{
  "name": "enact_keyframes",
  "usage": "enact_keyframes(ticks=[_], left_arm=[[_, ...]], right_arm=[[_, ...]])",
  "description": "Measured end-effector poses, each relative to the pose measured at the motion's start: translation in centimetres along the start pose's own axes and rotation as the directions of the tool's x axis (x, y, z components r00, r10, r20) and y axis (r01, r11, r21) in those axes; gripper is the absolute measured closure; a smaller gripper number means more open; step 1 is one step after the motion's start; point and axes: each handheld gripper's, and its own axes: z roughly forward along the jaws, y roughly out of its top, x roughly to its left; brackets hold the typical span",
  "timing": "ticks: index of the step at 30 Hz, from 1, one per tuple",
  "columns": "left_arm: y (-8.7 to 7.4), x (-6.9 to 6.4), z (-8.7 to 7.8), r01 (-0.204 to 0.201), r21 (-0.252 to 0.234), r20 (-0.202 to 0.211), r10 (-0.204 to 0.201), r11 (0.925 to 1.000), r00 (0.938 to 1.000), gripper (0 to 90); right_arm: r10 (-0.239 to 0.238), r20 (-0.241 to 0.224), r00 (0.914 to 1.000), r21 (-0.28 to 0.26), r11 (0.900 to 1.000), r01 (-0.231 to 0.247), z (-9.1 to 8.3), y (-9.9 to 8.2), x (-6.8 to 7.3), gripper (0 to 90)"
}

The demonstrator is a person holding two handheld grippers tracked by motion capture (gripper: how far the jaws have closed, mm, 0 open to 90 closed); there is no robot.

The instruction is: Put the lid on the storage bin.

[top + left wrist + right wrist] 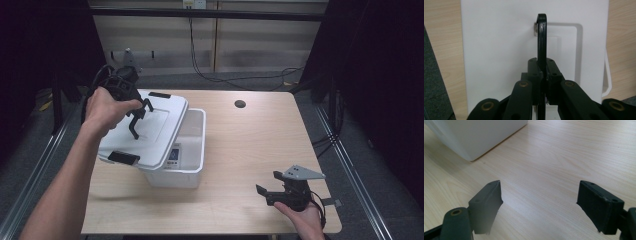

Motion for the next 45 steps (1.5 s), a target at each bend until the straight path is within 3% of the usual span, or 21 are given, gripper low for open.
enact_keyframes(ticks=[12,16,22,28,29,45], left_arm=[[0.6,-2.2,1.9,0.051,0.017,0.004,-0.051,0.9985,0.9987,84.9],[0.7,-3.2,2.8,0.135,0.013,0.021,-0.135,0.9908,0.9906,84.9],[0.9,-4.2,3.8,0.177,0.015,0.037,-0.178,0.9841,0.9834,84.8],[0.9,-4.4,4.1,0.208,0.013,0.024,-0.209,0.9780,0.9777,84.8],[0.9,-4.5,4.3,0.225,0.009,0.016,-0.225,0.9743,0.9742,84.8],[1.3,-4.8,5.7,0.209,0.037,0.015,-0.210,0.9771,0.9776,84.8]], right_arm=[[-0.002,-0.001,1.0000,-0.002,1.0000,0.002,0.0,0.0,0.0,19.2],[-0.006,-0.001,1.0000,-0.001,1.0000,0.006,0.0,0.0,0.0,19.1],[-0.004,0.002,1.0000,-0.001,1.0000,0.004,0.0,0.0,0.0,18.9],[-0.008,0.002,1.0000,-0.003,1.0000,0.008,0.0,0.0,0.0,18.9],[-0.007,0.002,1.0000,-0.002,1.0000,0.007,0.0,0.0,0.0,18.8],[-0.005,0.001,1.0000,-0.001,1.0000,0.005,0.0,-0.1,0.0,18.8]])
